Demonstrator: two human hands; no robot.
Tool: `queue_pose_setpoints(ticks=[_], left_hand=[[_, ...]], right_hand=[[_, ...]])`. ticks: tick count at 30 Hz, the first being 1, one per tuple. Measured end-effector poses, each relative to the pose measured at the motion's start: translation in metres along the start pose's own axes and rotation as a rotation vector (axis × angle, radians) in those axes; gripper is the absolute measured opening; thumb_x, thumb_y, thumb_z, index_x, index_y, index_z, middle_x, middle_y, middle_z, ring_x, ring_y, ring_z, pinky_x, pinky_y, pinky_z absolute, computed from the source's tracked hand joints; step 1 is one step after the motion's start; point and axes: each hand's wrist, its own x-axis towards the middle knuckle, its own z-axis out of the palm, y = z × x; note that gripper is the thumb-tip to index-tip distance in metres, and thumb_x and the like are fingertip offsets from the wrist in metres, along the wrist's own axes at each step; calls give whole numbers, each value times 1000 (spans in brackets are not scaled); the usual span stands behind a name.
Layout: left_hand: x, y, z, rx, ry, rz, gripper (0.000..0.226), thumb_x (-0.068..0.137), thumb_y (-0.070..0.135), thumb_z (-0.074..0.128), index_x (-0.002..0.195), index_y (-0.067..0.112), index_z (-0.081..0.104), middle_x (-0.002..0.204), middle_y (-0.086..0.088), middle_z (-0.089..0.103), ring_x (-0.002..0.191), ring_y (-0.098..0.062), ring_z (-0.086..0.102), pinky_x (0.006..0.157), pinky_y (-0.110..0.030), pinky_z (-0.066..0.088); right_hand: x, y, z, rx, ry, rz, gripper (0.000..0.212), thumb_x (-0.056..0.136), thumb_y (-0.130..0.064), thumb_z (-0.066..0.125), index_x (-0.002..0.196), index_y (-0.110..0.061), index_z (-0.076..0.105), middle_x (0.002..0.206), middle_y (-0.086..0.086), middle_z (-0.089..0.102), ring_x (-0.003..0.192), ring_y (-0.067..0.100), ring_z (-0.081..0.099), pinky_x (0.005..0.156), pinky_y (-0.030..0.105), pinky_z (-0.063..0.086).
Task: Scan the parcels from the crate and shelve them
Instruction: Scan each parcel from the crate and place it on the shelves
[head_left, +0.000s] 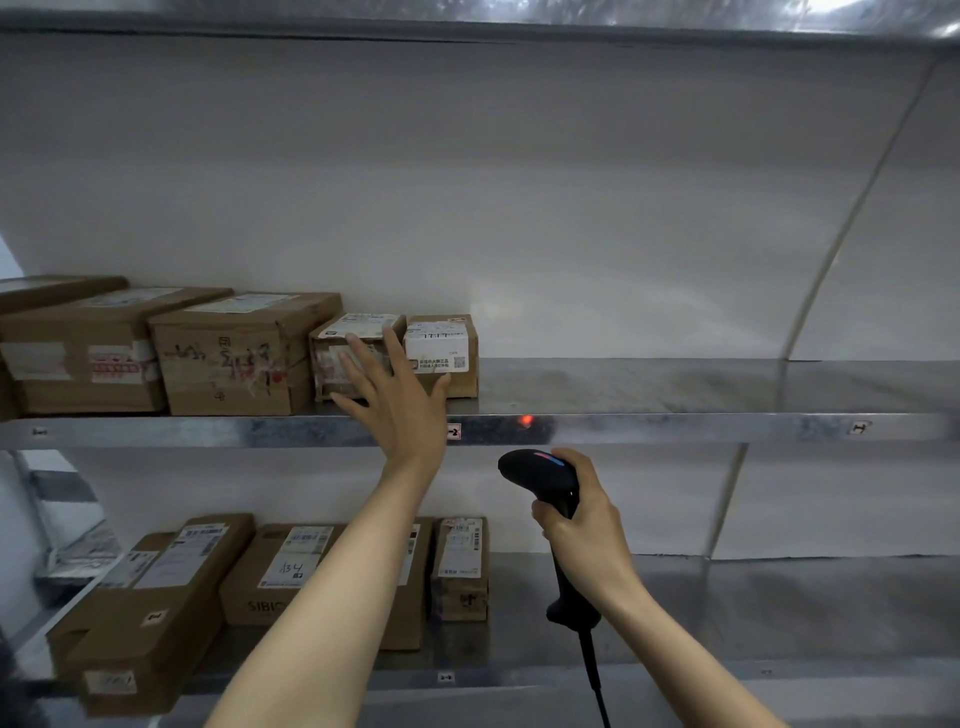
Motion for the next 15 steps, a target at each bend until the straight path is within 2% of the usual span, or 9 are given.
queue_pose_setpoints(ticks=[6, 11, 15], left_hand=[[2, -1, -3, 21, -15, -27, 95, 88, 45, 62, 153, 22, -4, 158, -17, -14, 145, -35, -12, 110, -64, 1], [-8, -5, -7, -27, -22, 82, 82, 94, 54, 44, 153, 22, -3, 159, -14, -13, 146, -32, -11, 111, -63, -2], [-18, -18, -13, -50, -80, 132, 85, 91, 65, 34, 153, 23, -6, 160, -11, -13, 147, -28, -12, 112, -61, -4]], right_hand=[[-4, 0, -4, 8, 0, 5, 51, 87, -3, 58, 115, -42, 42, 93, -13, 60, 72, 4, 60, 57, 10, 45], [-8, -2, -7, 21, -1, 8, 50, 86, -2, 58, 116, -40, 44, 95, -12, 60, 75, 6, 60, 58, 9, 45], [-14, -6, -10, 36, -15, -5, 50, 86, -2, 57, 117, -39, 44, 94, -9, 60, 68, 0, 59, 55, 9, 44]])
